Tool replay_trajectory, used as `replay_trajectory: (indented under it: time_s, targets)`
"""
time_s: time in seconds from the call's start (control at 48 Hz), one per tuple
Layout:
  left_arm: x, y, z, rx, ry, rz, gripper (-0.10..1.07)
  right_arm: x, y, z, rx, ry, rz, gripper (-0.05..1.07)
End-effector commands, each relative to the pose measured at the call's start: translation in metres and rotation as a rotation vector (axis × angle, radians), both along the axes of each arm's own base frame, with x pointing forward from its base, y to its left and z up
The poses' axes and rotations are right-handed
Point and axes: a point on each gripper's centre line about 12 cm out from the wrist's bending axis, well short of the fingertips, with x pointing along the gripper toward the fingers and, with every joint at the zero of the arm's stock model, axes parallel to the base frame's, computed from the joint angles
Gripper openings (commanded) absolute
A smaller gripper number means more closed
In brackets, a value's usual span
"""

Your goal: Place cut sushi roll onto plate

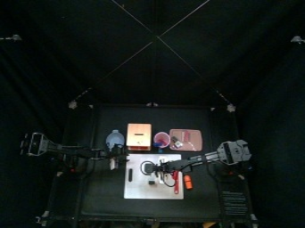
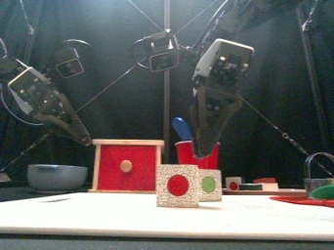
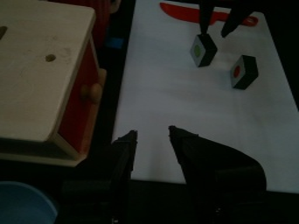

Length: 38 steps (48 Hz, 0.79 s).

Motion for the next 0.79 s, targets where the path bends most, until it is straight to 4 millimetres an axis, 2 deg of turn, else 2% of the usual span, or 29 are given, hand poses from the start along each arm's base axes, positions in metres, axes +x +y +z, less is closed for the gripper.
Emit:
replay_trajectory:
  time_s: [0.0, 0.146, 0.333, 0.396, 0.583, 0.646, 0.771]
  targets:
    - [0.003, 0.001, 0.003, 0.001, -0.012, 0.003, 0.77, 0.006, 0.0, 0.013, 0.008, -0.033, 0.002, 0.74]
    - [0.003, 0.001, 0.002, -0.001, -0.011, 0.006, 0.77, 0.009, -0.005, 0.012, -0.03, -0.034, 0.018, 0.76]
    - [0.002, 0.002, 0.002, -0.005, -0.01, 0.012, 0.77, 0.008, -0.006, 0.012, -0.045, -0.021, 0.014, 0.91]
    - [0.002, 0.002, 0.002, -0.005, -0.011, 0.013, 0.77, 0.007, -0.007, 0.009, -0.047, -0.01, 0.013, 0.93]
    - [0.002, 0.002, 0.001, -0.008, -0.007, 0.016, 0.77, 0.011, -0.005, -0.012, -0.041, 0.031, 0.013, 0.93]
    - [0.002, 0.002, -0.001, -0.008, 0.001, 0.016, 0.77, 0.013, -0.004, -0.014, -0.032, 0.033, 0.01, 0.9]
    - [0.002, 0.003, -0.004, -0.01, 0.013, 0.018, 0.77, 0.015, -0.003, -0.009, -0.025, 0.025, 0.007, 0.77]
